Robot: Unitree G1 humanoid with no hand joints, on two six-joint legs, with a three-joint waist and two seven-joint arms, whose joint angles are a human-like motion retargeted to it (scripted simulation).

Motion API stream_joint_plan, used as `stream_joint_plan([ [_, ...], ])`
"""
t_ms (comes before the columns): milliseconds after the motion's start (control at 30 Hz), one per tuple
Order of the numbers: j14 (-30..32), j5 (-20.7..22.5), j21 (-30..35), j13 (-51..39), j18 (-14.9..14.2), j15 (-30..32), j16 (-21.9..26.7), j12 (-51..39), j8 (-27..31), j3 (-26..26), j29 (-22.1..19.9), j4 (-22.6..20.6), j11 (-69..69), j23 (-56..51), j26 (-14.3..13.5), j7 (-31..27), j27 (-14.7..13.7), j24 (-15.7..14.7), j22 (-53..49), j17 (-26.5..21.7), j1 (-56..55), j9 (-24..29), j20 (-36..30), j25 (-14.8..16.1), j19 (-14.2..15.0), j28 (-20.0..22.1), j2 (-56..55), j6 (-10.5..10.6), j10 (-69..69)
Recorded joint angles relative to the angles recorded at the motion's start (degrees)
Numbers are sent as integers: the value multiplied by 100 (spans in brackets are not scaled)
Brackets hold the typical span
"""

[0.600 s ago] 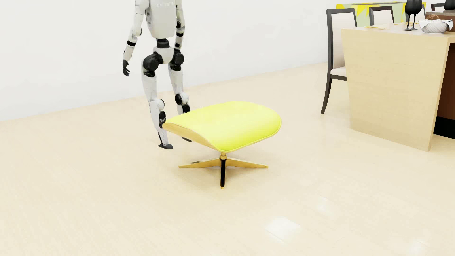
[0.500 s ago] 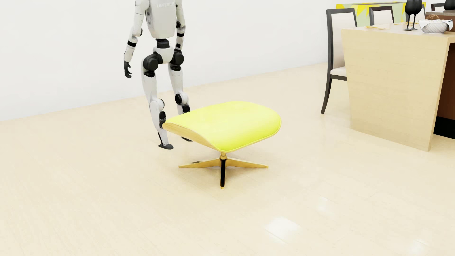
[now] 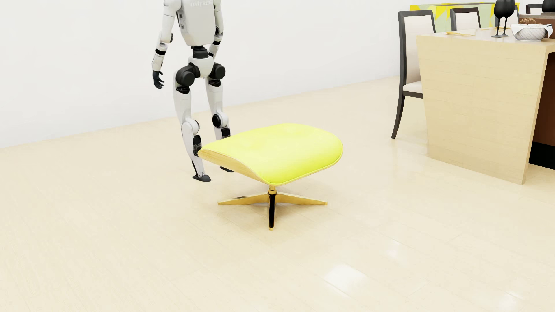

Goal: Take a seat on lime chair

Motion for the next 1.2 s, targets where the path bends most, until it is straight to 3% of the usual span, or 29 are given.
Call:
stream_joint_plan([
  [167, -357, -227, 493, -878, -305, -477, 31, -987, 278, -60, -159, 338, 2113, -489, 61, -423, 78, 149, -289, -121, -1728, 845, -863, 48, 195, 65, -1879, 47, 1914],
  [300, -678, -417, 922, -1548, -352, -886, 402, -1873, 347, -63, -234, 487, 3827, -1259, 21, -681, 28, 362, -1102, -364, -3075, 1751, -1809, 57, 355, -110, -3346, 41, 3419],
  [433, -999, -621, 1671, -2381, -462, -1263, 1077, -3211, 574, -51, -120, 508, 5590, -2756, -402, -1067, -469, 619, -2474, -1166, -4653, 2606, -3089, -206, 520, 36, -5035, -7, 5004],
  [500, -1197, -689, 2019, -2924, -554, -1440, 1394, -4090, 699, -65, -92, 522, 6389, -3640, -712, -1254, -661, 766, -3136, -1734, -5406, 2993, -3790, -134, 597, 106, -5809, 22, 5775],
  [533, -1298, -691, 2224, -3251, -605, -1517, 1573, -4507, 753, -80, -96, 563, 6776, -4069, -740, -1339, -656, 734, -3500, -2003, -5770, 3171, -4132, 2, 629, 147, -6181, 36, 6163],
  [567, -1387, -685, 2439, -3593, -659, -1598, 1749, -4893, 817, -94, -149, 610, 7150, -4462, -696, -1422, -629, 614, -3842, -2252, -6113, 3345, -4449, 152, 670, 262, -6531, 37, 6544],
  [600, -1510, -692, 2645, -3907, -728, -1699, 1976, -5218, 872, -110, -415, 656, 7528, -4809, -647, -1517, -661, 445, -4226, -2492, -6410, 3515, -4724, 342, 717, 787, -6855, 21, 6914],
  [733, -1763, -817, 3049, -4610, -890, -1921, 3028, -6347, 1090, -127, -1380, 691, 8893, -6414, -569, -1816, -843, -211, -5855, -3636, -7607, 3953, -5639, 1127, 940, 2185, -8118, 44, 8246],
  [867, -1833, -940, 2897, -4627, -1083, -1967, 3743, -6854, 1361, -128, -2204, 666, 9965, -7671, -673, -2036, -1145, -425, -6892, -4432, -8479, 4253, -5956, 1488, 1085, 3104, -9092, 93, 9251],
  [1000, -1674, -966, 2425, -4223, -1164, -1859, 4203, -6641, 1539, -146, -2553, 617, 10660, -8317, -732, -2171, -1293, -392, -7393, -4719, -8916, 4414, -5699, 1550, 1096, 3538, -9569, 125, 9907],
  [1100, -1460, -966, 2063, -3745, -1169, -1456, 4157, -5979, 1525, -127, -2473, 649, 10738, -8185, -691, -2204, -1235, -276, -7207, -4554, -8753, 4371, -5077, 1440, 1054, 3414, -9382, 119, 10046],
  [1200, -1217, -950, 1588, -3100, -1096, -1257, 3740, -4878, 1466, -138, -1908, 659, 10622, -7523, -622, -2188, -1022, -64, -6598, -3961, -8337, 4126, -4065, 1115, 1013, 2783, -8911, 139, 9958],
])
